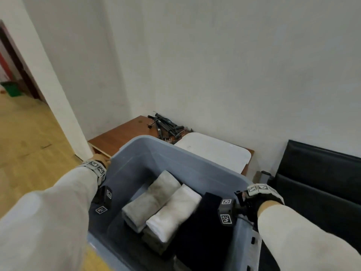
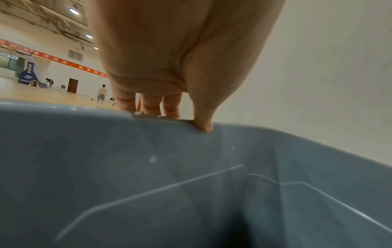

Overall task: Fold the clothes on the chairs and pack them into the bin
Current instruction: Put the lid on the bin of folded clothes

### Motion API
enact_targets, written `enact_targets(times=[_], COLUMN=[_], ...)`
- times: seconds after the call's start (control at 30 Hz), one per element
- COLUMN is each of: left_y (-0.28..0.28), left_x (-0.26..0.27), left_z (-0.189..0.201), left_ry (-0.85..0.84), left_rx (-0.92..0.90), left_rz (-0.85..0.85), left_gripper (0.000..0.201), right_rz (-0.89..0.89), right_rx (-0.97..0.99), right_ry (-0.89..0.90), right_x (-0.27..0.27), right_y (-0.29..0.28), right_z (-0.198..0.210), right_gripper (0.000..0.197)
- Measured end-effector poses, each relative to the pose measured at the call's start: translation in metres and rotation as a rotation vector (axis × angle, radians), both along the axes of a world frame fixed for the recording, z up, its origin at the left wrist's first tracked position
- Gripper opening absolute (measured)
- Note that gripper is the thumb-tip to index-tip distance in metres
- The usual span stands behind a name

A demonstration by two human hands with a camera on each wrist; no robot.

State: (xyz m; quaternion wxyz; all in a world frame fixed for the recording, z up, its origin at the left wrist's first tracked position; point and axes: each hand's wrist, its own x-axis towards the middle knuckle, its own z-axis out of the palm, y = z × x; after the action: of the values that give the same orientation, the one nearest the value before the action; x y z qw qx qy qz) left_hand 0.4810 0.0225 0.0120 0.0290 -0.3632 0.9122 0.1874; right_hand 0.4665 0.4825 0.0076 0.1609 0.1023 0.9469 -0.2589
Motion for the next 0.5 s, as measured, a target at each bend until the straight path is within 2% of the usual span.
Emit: enact_targets(times=[0.1,0.13,0.17,0.27,0.3,0.37,0.43,0.5], left_y=[-0.013,-0.015,-0.019,-0.037,-0.051,-0.086,-0.092,-0.071], left_x=[-0.046,-0.057,-0.074,-0.114,-0.129,-0.164,-0.183,-0.192], left_z=[-0.006,-0.007,-0.012,-0.028,-0.039,-0.066,-0.061,-0.034], left_ry=[-0.072,-0.097,-0.124,-0.221,-0.251,-0.343,-0.398,-0.358], left_rx=[0.008,0.017,0.005,-0.012,-0.011,0.003,0.040,0.191], left_rz=[-0.039,-0.052,-0.075,-0.088,-0.091,-0.133,-0.148,-0.133], left_gripper=[0.035,0.036,0.037,0.040,0.041,0.045,0.049,0.045], right_rz=[0.070,0.124,0.134,0.135,0.159,0.195,0.190,0.190], right_rx=[0.077,0.164,0.157,0.176,0.187,0.165,0.217,0.322], right_ry=[-0.030,-0.058,-0.072,-0.136,-0.170,-0.228,-0.232,-0.260], right_x=[-0.043,-0.060,-0.080,-0.176,-0.207,-0.237,-0.223,-0.227], right_y=[-0.008,-0.007,-0.012,-0.016,-0.013,-0.009,-0.019,-0.014], right_z=[-0.003,-0.013,-0.019,-0.063,-0.079,-0.090,-0.052,-0.042], right_gripper=[0.044,0.041,0.036,0.031,0.026,0.004,0.020,0.020])
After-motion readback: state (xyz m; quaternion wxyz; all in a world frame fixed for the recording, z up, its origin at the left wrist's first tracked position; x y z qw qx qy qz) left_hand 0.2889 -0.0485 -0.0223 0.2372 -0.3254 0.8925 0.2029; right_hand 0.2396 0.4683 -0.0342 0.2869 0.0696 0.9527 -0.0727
